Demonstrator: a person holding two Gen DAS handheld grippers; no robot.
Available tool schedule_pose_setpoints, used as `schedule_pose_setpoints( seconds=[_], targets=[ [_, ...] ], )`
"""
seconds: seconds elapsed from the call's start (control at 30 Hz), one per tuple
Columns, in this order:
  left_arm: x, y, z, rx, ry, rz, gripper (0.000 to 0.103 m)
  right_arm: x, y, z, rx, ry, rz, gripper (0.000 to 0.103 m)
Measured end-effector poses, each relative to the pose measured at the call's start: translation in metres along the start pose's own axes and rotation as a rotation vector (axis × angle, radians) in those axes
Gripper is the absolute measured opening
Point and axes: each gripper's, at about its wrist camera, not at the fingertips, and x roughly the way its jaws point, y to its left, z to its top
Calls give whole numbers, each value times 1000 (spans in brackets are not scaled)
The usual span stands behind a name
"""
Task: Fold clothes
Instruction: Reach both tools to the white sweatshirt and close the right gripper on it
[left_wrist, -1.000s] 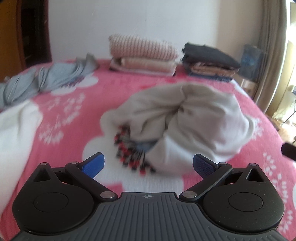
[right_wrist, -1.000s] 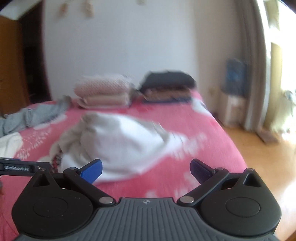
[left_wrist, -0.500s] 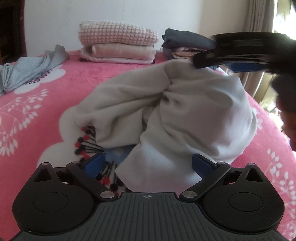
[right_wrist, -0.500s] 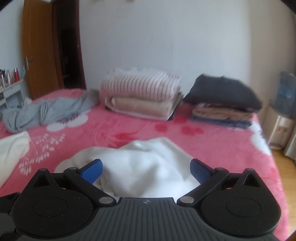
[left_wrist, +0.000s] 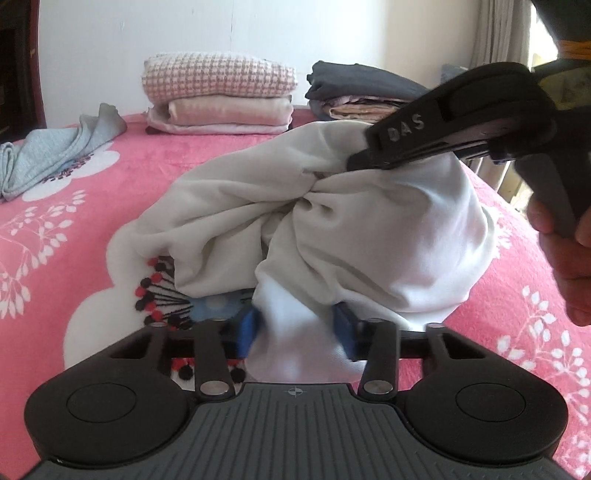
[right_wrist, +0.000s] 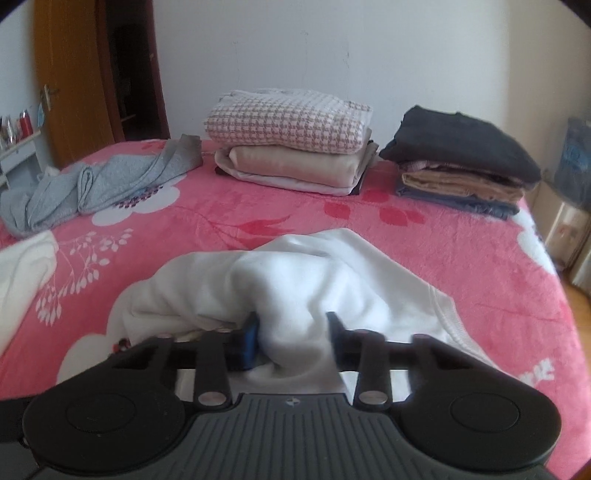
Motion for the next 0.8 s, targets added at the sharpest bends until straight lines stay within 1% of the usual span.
schedule_pose_setpoints(
  seconds=[0.03,0.13,0.23,0.3,0.4,0.47,0.6,0.7,0.73,0.8],
  targets=[
    [-1,1,0,0,1,-5,36,-5,2,-2,-9,-4,-5,26],
    [-7,0,-4,14,0,-22,34,-20,6,-7,-18,-4,-6,23],
    [-13,-2,-11,46,0,-37,33,-38,9,-15,-15,-2,5,21],
    [-19,-2,-15,47,-7,-51,33,-51,11,-24,-16,2,9,21],
    [-32,4,-22,-10,-12,-86,32,-72,15,-39,-19,23,20,20],
    [-44,9,-27,-35,-30,-121,33,-85,19,-51,-32,36,21,19],
    [-68,21,-35,-93,-54,-175,33,-109,17,-78,-16,71,28,19],
    [-82,34,-37,-166,-75,-204,40,-122,14,-103,19,113,37,18],
    [-86,38,-36,-187,-90,-205,45,-126,14,-111,31,130,41,18],
    [-91,47,-33,-219,-119,-197,47,-129,16,-130,41,176,49,18]
  ],
)
